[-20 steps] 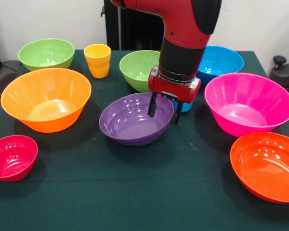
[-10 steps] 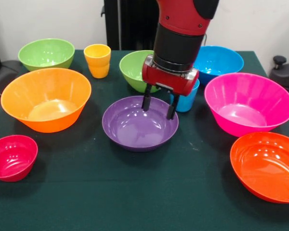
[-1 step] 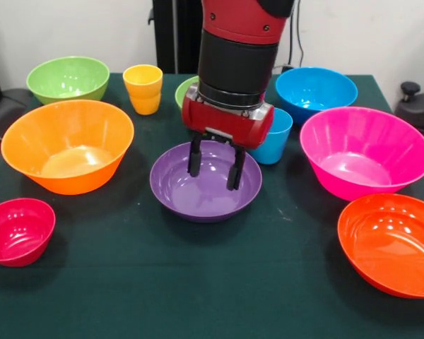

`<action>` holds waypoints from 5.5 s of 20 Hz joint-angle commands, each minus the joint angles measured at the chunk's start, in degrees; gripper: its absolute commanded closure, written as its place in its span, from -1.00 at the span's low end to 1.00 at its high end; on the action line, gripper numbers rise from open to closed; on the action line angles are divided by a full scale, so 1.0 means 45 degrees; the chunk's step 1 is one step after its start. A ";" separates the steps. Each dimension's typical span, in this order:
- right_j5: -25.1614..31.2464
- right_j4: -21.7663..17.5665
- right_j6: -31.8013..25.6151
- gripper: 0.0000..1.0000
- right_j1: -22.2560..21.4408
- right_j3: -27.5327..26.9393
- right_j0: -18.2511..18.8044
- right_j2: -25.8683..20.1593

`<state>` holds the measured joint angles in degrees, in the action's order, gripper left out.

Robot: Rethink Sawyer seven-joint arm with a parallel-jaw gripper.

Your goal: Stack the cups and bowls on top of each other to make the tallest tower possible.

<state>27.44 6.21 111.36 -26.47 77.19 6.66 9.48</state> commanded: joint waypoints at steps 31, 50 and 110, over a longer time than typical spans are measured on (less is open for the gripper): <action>0.3655 -0.4309 -0.4347 -1.00 0.2049 -0.5361 0.3536 -0.3258; 0.2917 -0.4572 -0.4307 -1.00 0.3183 -0.5538 0.4046 -0.4698; 0.1440 -0.7667 -0.4656 -1.00 0.1999 -0.1591 0.6826 -0.7256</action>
<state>35.49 -23.36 108.21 -18.79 66.40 37.24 -16.41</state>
